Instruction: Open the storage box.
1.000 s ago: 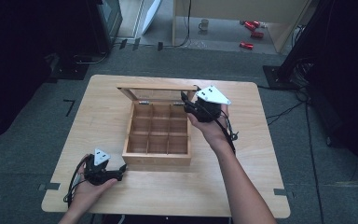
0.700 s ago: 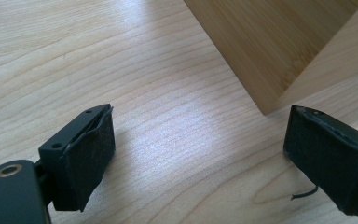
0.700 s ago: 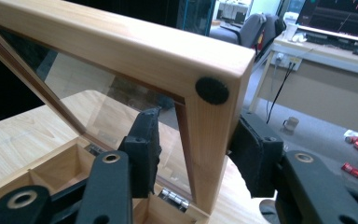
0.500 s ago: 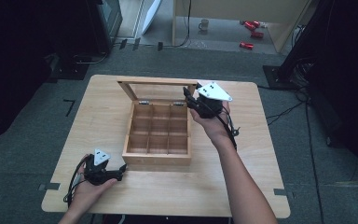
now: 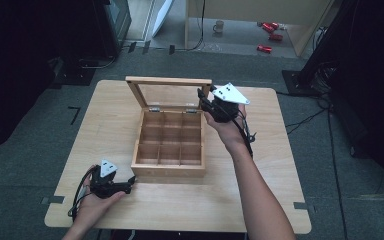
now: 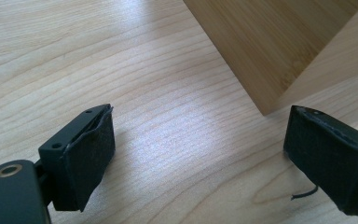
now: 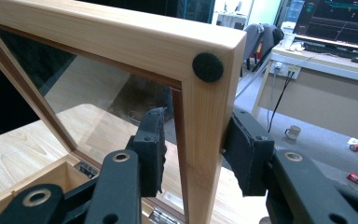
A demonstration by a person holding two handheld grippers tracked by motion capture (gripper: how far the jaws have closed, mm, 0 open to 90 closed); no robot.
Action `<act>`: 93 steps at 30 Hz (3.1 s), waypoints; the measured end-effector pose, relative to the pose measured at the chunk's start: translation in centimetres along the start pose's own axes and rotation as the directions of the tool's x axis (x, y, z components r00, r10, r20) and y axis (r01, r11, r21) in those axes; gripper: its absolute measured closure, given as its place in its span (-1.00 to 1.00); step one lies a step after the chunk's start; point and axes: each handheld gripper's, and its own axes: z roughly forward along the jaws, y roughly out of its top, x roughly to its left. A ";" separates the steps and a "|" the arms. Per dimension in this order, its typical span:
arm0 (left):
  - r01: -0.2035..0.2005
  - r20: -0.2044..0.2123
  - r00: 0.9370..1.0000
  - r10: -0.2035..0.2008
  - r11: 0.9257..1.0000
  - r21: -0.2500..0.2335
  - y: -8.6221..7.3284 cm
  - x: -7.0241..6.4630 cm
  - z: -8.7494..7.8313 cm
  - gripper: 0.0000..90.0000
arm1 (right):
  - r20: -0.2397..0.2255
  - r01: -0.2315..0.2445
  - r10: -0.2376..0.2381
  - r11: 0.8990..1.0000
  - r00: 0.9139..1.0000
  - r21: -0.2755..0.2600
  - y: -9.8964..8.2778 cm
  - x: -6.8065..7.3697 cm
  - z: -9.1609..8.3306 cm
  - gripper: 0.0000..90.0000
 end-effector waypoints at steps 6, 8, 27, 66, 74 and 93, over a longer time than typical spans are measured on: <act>0.000 0.000 1.000 0.000 1.000 0.000 0.0 0.0 0.0 -0.80 | -0.004 -0.010 0.010 1.000 1.000 -0.005 0.1 -0.3 0.3 0.37; 0.001 0.000 1.000 -0.001 1.000 0.001 0.0 0.0 0.0 -0.80 | -0.005 -0.015 0.015 1.000 1.000 -0.007 0.2 -0.5 0.5 0.38; 0.001 0.001 1.000 -0.001 1.000 0.001 0.0 0.0 0.0 -0.80 | 0.047 -0.101 0.100 0.995 0.994 0.020 1.5 -2.1 3.5 0.48; -0.001 0.002 1.000 0.001 1.000 0.000 0.0 0.0 0.0 -0.80 | 0.184 -0.300 0.280 0.950 0.942 0.088 2.6 -4.0 10.1 0.48; -0.002 0.002 1.000 0.002 1.000 0.000 0.1 0.0 0.1 -0.80 | 0.187 -0.342 0.318 0.933 0.929 0.114 2.9 -3.9 9.8 0.16; -0.012 -0.008 1.000 0.012 1.000 0.007 0.1 -0.2 0.1 -0.80 | 0.138 -0.263 0.238 0.944 0.961 0.200 2.5 -3.7 3.1 -0.72</act>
